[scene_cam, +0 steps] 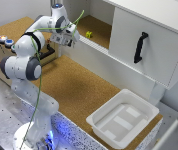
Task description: Put the grasped yellow block inside the left cabinet
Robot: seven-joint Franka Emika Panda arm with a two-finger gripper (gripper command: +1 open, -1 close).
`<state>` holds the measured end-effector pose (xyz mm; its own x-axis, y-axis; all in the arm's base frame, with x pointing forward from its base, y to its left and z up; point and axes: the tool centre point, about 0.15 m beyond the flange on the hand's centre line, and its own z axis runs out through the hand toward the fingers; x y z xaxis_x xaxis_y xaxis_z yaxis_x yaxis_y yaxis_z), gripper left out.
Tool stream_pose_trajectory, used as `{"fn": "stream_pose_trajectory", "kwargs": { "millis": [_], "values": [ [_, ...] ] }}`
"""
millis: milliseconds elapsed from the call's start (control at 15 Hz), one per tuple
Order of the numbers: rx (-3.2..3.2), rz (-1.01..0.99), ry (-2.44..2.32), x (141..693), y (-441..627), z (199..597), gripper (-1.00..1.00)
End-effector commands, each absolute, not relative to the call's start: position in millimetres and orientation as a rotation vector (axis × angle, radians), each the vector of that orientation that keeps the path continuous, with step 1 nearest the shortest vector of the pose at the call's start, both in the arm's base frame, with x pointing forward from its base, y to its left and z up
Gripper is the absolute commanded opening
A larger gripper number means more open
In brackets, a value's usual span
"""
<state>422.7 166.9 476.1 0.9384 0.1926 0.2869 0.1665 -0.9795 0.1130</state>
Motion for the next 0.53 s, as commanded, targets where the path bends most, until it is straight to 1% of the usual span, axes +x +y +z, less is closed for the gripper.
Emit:
{"fn": "stream_pose_trajectory", "kwargs": {
  "millis": [0, 333, 400, 467],
  "values": [
    [2.997, 0.515, 0.264, 420, 168, 468, 1.0],
    [2.997, 0.515, 0.264, 420, 168, 468, 1.0],
    [3.003, 0.463, 0.313, 424, 175, 479, 1.0],
    [3.007, 0.48, 0.394, 425, 197, 489, 1.0]
  ]
}}
